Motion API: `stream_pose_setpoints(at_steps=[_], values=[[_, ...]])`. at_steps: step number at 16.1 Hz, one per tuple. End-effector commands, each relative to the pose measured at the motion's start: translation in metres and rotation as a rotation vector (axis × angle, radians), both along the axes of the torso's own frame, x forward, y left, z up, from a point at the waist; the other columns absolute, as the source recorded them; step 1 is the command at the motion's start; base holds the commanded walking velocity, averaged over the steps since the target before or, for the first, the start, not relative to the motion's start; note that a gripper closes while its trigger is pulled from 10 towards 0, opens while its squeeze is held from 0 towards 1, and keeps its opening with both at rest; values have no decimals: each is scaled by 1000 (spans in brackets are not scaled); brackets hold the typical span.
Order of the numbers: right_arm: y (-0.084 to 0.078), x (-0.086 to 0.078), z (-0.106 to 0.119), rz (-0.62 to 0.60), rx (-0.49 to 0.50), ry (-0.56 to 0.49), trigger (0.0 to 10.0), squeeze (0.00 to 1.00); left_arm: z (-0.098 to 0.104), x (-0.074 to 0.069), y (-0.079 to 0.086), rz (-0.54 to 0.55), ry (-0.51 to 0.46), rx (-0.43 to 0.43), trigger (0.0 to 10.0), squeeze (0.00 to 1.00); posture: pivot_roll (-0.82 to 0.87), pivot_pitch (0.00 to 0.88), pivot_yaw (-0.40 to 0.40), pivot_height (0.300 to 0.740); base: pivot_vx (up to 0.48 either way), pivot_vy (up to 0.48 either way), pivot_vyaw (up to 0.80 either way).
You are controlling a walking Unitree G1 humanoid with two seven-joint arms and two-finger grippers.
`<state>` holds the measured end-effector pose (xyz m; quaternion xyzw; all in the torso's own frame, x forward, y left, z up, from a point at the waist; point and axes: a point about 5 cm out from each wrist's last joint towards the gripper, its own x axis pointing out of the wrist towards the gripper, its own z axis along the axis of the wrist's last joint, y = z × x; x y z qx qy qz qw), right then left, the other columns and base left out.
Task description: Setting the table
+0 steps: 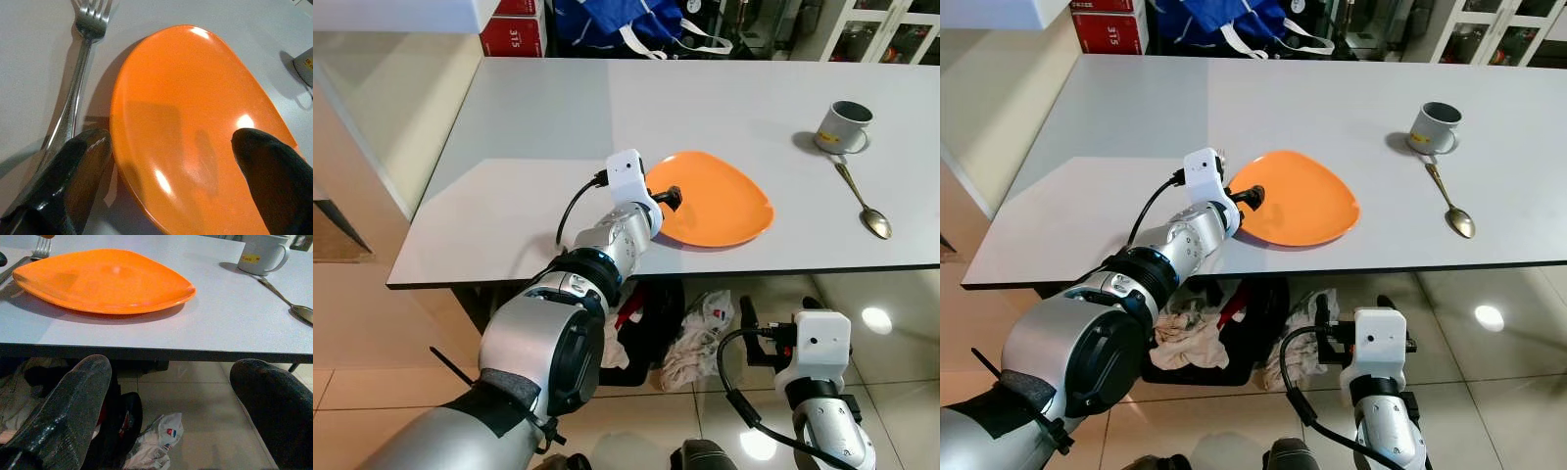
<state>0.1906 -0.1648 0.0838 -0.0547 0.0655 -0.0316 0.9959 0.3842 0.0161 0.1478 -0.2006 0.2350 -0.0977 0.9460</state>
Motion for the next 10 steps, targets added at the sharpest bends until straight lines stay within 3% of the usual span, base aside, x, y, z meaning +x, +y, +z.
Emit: stream_pose_setpoints(at_steps=[1,2,3,10], values=[[-1,0,1,-9,-3,-1,10000,0,0,-25,-59,-136,20,-44,10000,0,-369,0,0,727,0,0,0],[-1,0,1,-9,-3,-1,10000,0,0,-25,-59,-136,20,-44,10000,0,-369,0,0,727,0,0,0],[-2,12,1,2,5,-20,10000,0,-11,-3,53,-45,-248,168,10000,0,-146,28,87,727,0,0,0],[-2,12,1,2,5,-20,10000,0,-11,-3,53,-45,-248,168,10000,0,-146,28,87,727,0,0,0]])
